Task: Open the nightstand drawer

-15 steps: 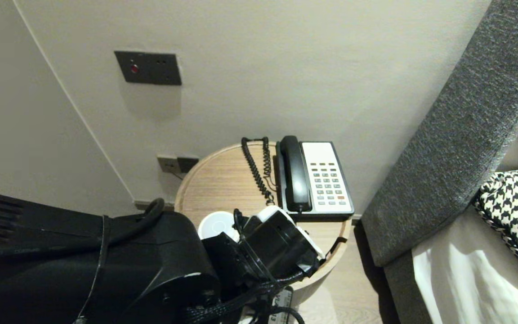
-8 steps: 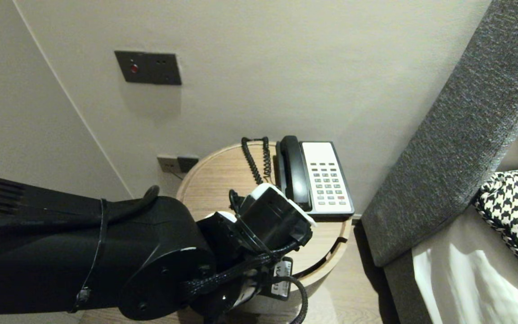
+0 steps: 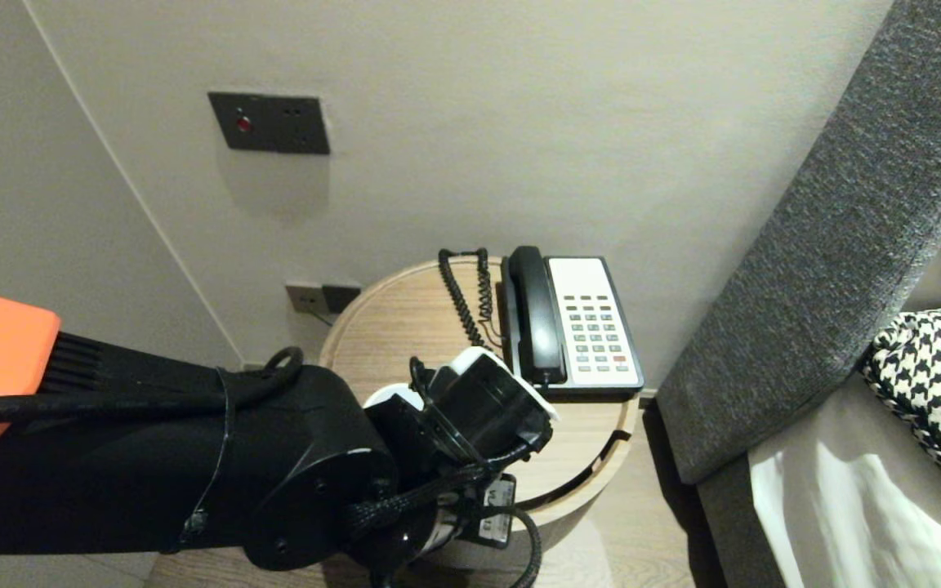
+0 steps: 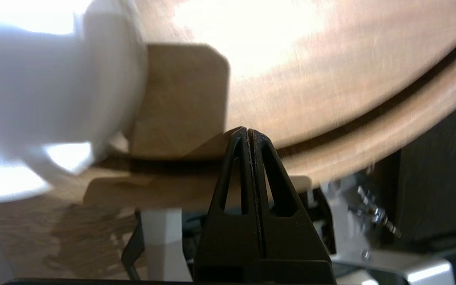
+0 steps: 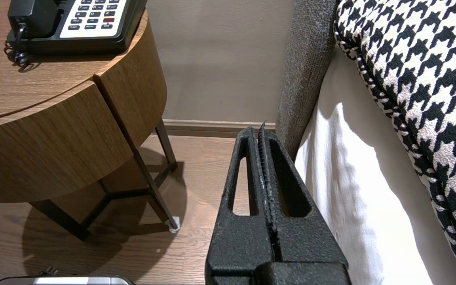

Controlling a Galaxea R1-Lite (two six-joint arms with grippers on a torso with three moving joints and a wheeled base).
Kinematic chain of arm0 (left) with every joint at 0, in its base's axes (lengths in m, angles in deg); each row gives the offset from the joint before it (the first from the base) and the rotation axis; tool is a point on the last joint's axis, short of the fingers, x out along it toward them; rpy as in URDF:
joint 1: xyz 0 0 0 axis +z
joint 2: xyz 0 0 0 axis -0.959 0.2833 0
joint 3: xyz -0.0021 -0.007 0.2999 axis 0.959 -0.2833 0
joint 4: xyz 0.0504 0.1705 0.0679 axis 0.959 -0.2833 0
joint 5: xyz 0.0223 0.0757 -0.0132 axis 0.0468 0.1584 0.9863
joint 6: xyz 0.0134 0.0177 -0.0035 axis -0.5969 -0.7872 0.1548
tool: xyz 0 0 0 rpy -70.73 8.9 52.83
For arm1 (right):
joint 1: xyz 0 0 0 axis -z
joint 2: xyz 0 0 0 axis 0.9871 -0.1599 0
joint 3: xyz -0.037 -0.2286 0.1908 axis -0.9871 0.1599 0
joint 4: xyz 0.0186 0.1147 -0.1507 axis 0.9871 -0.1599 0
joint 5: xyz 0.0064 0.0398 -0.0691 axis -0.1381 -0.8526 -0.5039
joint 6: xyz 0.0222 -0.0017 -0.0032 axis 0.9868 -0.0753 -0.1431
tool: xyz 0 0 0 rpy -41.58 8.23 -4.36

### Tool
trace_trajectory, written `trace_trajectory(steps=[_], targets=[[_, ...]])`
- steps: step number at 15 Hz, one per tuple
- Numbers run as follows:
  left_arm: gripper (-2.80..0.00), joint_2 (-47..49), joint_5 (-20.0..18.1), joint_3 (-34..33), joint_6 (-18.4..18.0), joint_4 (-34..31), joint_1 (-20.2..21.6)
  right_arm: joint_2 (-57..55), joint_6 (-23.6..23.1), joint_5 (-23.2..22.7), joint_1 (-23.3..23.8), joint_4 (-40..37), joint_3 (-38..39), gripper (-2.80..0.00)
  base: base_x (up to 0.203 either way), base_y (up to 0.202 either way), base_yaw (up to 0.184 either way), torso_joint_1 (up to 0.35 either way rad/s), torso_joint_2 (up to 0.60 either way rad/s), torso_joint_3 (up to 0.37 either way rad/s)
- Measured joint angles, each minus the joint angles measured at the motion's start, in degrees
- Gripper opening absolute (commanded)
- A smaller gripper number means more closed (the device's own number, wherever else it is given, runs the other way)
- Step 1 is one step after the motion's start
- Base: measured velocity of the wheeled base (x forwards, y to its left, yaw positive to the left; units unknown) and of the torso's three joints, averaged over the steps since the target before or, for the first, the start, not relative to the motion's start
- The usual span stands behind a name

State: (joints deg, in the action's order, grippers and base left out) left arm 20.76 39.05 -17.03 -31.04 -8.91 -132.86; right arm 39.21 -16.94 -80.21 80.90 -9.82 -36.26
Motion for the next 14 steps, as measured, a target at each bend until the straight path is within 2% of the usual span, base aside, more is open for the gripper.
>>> trace_trajectory(steps=[14], targets=[[-2.8, -4.68, -0.76, -10.39, 0.19, 0.73, -4.3, 0.0, 0.0, 0.02, 0.0, 0.01, 0.0, -2.8, 0.0, 0.0, 0.0, 0.0, 0.0, 0.0]])
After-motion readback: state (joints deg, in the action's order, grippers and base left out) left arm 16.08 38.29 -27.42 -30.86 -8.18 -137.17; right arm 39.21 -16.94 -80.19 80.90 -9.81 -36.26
